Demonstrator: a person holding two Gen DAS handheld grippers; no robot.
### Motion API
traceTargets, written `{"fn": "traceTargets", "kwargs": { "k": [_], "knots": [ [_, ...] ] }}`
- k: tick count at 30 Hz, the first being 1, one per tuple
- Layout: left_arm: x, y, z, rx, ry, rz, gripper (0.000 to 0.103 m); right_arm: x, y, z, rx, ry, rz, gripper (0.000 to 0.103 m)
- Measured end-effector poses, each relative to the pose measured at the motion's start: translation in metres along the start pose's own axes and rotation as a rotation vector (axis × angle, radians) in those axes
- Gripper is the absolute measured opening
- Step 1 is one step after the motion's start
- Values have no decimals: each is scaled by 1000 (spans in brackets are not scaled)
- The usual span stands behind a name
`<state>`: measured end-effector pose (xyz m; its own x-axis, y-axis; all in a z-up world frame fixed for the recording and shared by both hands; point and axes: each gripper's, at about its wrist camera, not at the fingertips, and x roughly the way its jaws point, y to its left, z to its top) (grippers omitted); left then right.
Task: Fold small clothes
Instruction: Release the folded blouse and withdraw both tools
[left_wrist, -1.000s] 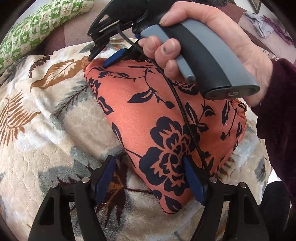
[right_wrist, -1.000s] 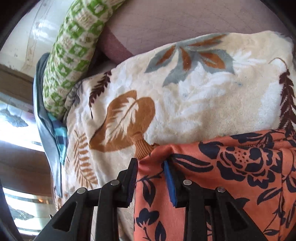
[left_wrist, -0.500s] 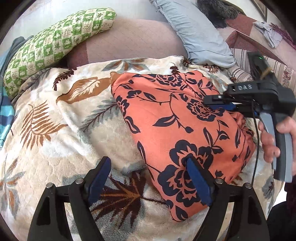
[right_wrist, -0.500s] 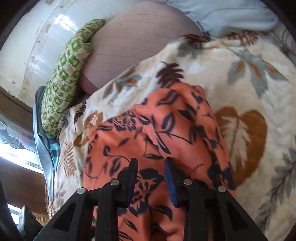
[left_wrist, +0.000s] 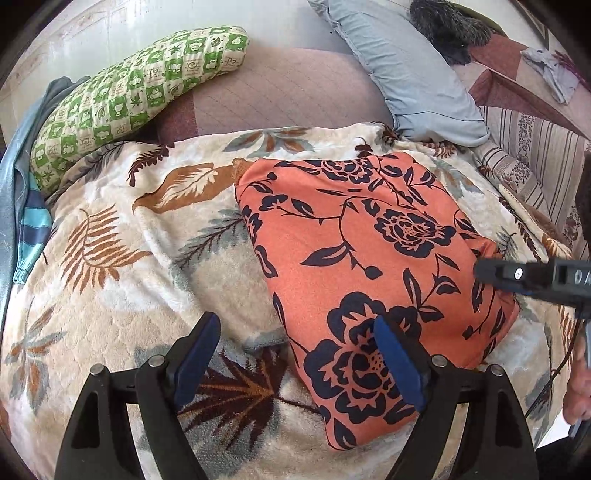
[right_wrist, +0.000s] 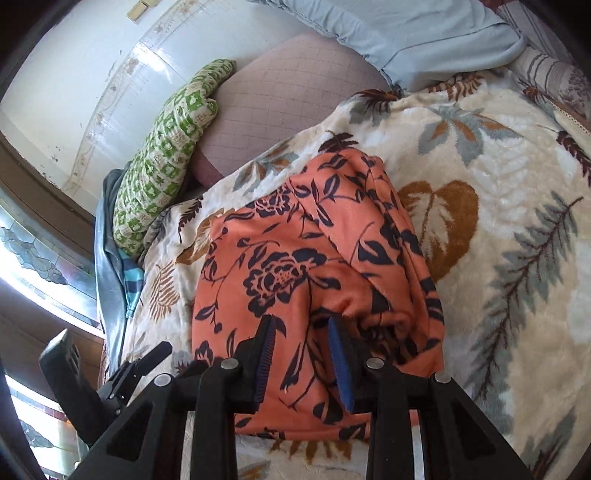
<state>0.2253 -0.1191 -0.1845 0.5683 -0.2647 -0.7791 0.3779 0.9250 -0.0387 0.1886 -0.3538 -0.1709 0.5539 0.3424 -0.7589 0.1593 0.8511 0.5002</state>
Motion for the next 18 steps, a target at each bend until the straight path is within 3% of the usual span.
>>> {"fn": "traceTargets", "kwargs": {
  "k": [2,6,18],
  "knots": [
    [0,-1,-2,-6,7,19,86,16,-6,-10,-5,43,-58,33],
    [-6,0,-8,-20,1,46,86,20,-6,-18,-44,10,-64,33],
    [-44,5,-24,-85,-68,97,86,-22,3,-33,-49,-110,0,33]
  ]
}}
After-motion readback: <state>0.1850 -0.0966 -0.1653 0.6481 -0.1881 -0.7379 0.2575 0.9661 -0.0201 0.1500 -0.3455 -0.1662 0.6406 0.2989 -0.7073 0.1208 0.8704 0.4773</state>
